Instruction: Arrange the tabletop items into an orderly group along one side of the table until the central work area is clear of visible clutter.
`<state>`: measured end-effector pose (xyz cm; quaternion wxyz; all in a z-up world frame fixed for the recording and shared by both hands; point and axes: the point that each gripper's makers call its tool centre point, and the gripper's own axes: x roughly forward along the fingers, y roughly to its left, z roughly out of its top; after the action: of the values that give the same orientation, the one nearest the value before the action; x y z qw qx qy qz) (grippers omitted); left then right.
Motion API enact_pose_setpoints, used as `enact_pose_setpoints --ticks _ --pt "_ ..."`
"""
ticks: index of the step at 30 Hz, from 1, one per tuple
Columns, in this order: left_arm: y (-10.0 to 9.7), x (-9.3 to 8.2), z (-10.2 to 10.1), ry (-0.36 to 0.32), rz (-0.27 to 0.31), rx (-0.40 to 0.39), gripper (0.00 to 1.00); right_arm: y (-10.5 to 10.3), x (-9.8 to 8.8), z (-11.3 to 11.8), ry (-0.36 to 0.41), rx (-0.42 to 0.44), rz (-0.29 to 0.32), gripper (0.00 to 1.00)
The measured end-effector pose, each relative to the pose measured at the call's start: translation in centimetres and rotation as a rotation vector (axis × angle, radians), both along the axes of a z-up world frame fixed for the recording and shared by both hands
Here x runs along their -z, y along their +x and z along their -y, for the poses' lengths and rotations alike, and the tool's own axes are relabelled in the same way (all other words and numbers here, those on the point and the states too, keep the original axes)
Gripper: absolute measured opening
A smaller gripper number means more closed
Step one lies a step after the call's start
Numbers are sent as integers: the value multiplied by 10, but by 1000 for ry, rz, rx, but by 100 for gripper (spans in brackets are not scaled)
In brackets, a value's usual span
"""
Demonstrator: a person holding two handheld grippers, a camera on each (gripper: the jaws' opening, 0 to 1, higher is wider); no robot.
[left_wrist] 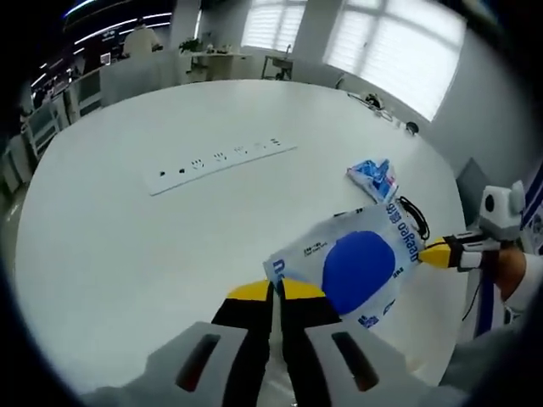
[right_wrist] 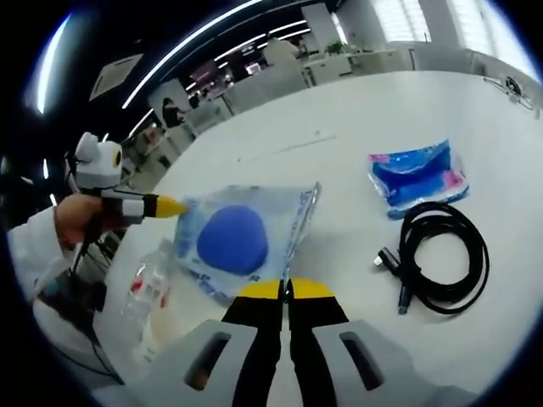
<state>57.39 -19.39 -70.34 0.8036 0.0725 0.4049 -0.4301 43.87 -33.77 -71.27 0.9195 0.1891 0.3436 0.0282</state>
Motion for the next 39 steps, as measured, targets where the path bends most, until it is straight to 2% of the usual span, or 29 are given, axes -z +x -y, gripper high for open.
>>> enact_pose_setpoints --ticks 8,15,29,34,39 --pt "3 -17 0 -42 19 -46 0 19 -21 9 -30 -29 43 0" --pt "8 -22 1 -66 25 -74 0 33 -37 17 -50 -59 76 0" --pt "20 -41 17 -119 37 -117 0 58 -56 38 -75 -67 114 0" --pt "24 -42 27 -125 37 -116 0 67 -55 50 -90 -58 110 0" --pt "31 -38 34 -121 33 -110 0 72 -46 56 -103 -59 88 0"
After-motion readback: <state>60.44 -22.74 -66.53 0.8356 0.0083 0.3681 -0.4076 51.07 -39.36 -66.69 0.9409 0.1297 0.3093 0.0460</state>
